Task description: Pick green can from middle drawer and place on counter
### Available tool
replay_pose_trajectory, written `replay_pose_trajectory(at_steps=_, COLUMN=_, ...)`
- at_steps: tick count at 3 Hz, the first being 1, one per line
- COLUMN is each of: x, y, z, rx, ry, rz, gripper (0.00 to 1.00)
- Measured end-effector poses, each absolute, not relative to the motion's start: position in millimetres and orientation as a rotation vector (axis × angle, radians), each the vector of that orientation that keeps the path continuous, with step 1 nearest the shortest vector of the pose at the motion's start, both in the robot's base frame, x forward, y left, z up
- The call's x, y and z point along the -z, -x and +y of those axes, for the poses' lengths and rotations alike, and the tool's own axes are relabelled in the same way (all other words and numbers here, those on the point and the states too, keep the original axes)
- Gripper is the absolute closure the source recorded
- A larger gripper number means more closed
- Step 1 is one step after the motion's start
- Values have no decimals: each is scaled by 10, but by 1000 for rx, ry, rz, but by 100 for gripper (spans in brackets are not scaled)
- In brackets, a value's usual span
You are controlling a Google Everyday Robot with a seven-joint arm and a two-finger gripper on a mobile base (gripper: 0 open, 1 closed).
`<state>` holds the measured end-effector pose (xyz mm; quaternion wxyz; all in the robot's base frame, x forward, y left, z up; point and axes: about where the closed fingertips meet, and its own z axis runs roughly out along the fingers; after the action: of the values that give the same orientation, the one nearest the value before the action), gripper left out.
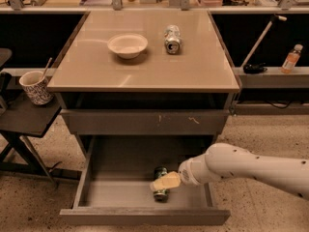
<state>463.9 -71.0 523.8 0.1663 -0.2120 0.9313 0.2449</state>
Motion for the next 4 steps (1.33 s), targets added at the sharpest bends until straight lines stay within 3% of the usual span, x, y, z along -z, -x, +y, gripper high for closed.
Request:
replay_pose_trajectory(at_steps=1, x=-5099, y=-5106, z=-415, rx=-737, ry=495, rz=2649, gripper=0)
replay_pose_trajectory(at_steps=4, x=-4570, y=-5221, z=-189, rx=-718, ry=419, rz=2714, gripper=0)
